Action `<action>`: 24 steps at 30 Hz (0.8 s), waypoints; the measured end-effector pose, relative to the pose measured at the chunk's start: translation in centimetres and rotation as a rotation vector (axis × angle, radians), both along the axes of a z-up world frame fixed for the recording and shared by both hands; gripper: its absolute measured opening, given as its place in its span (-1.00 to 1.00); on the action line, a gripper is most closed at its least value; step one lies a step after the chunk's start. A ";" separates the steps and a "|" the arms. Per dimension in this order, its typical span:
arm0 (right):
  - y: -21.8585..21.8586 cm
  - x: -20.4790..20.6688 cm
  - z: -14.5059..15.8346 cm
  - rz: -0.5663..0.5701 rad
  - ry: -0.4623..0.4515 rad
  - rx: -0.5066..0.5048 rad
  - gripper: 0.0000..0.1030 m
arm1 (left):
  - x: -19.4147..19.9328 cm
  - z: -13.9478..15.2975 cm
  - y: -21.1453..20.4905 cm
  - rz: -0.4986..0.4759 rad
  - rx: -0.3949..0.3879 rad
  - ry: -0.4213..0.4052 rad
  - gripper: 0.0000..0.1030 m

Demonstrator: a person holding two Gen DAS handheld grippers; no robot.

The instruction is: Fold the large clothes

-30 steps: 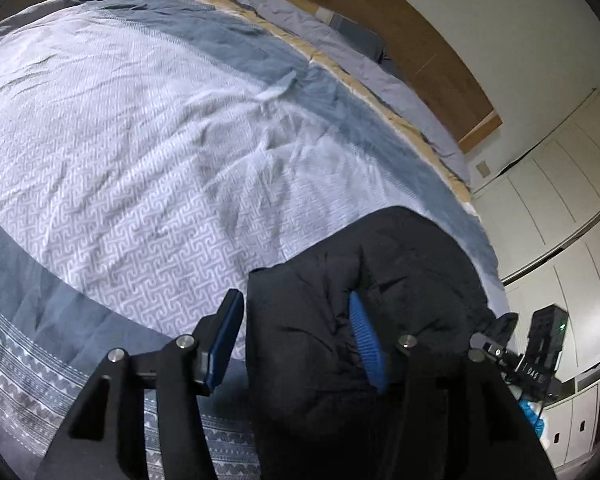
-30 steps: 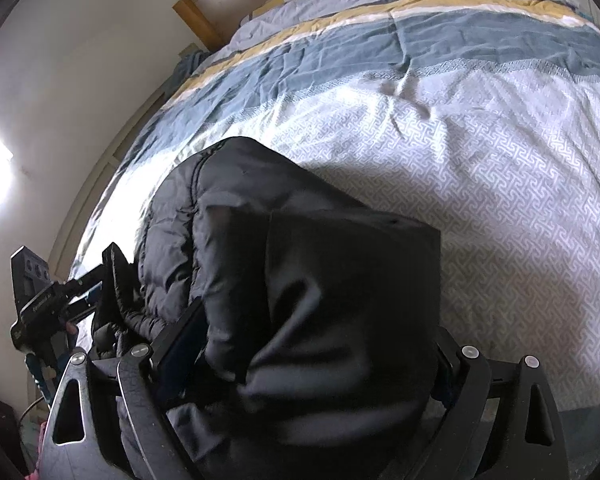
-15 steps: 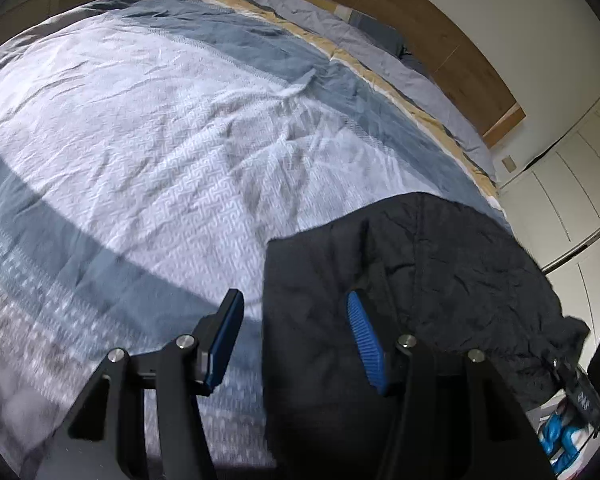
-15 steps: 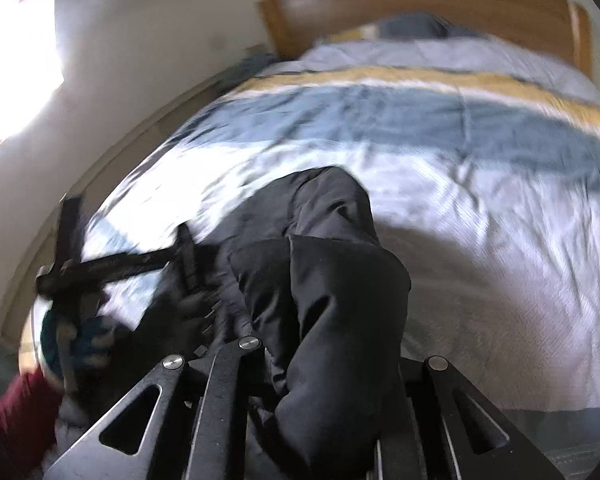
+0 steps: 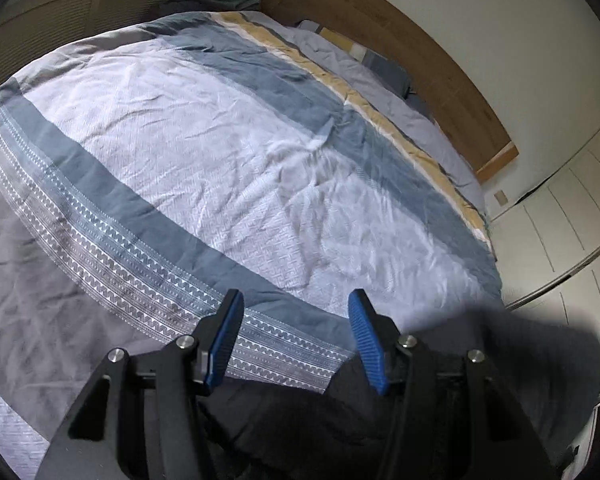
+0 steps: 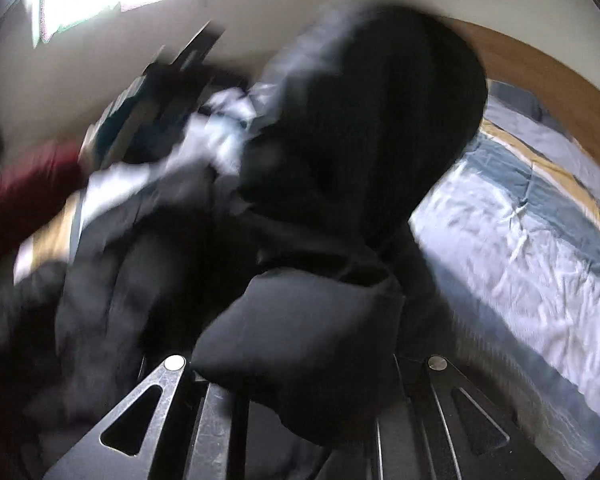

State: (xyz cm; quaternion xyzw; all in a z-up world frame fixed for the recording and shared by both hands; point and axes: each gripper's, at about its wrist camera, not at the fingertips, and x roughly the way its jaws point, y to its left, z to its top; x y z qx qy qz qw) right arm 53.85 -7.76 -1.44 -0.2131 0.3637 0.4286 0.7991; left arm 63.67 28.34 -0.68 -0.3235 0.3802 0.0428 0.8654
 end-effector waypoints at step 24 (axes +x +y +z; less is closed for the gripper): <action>-8.9 -4.3 2.7 -0.273 0.012 0.083 0.41 | -10.8 -0.8 -15.3 -0.404 0.250 0.034 0.02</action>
